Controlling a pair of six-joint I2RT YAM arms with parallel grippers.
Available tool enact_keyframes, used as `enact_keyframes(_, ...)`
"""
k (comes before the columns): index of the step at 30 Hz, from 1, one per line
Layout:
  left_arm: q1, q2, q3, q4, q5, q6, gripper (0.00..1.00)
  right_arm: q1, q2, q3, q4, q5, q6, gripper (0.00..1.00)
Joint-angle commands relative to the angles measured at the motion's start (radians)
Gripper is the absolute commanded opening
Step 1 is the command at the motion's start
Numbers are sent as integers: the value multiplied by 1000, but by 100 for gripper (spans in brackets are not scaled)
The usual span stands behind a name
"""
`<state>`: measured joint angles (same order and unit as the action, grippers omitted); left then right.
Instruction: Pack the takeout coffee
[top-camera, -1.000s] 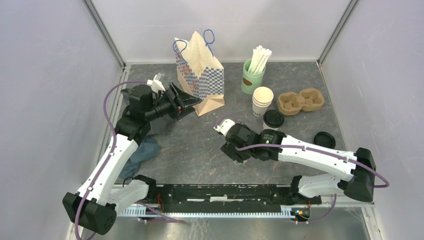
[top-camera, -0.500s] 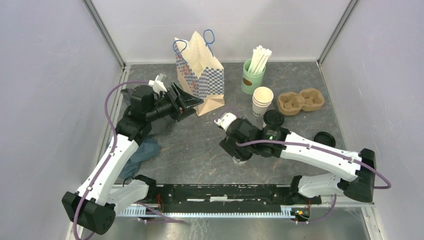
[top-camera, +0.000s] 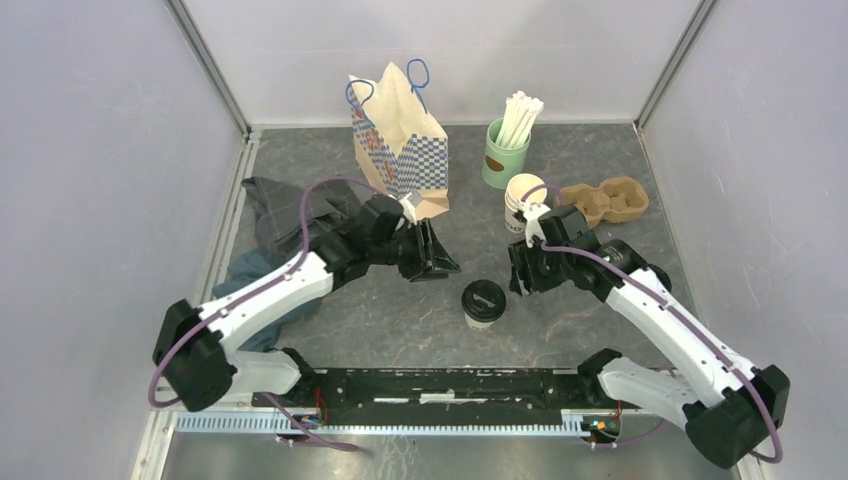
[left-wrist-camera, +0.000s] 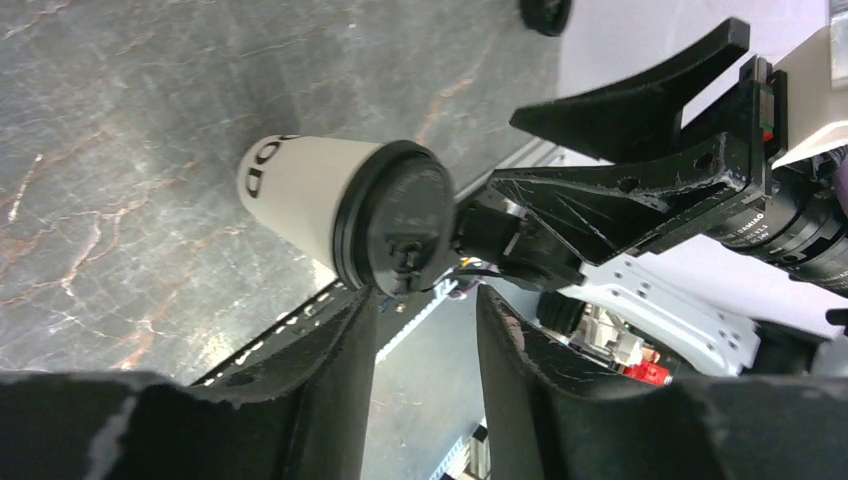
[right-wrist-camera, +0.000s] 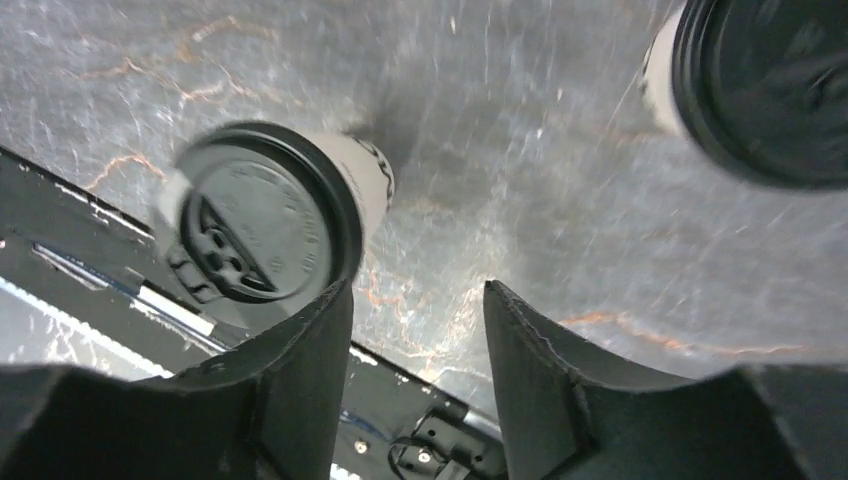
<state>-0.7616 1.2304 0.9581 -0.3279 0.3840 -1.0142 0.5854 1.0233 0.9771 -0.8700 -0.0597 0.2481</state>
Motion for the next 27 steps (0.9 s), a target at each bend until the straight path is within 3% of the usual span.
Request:
enact_keyframes(1, -23, 93, -14, 51, 10, 45, 46, -119, -59, -134, 113, -260, 36, 56)
enact_keyframes(7, -48, 185, -13, 49, 36, 41, 32, -181, -76, -236, 233, -413, 86, 52)
enact_keyframes(14, -48, 210, -14, 27, 47, 58, 33, -186, -82, -182, 164, -381, 58, 53)
enact_keyframes(27, -54, 265, -4, 39, 72, 80, 32, -186, -45, -257, 281, -517, 78, 51)
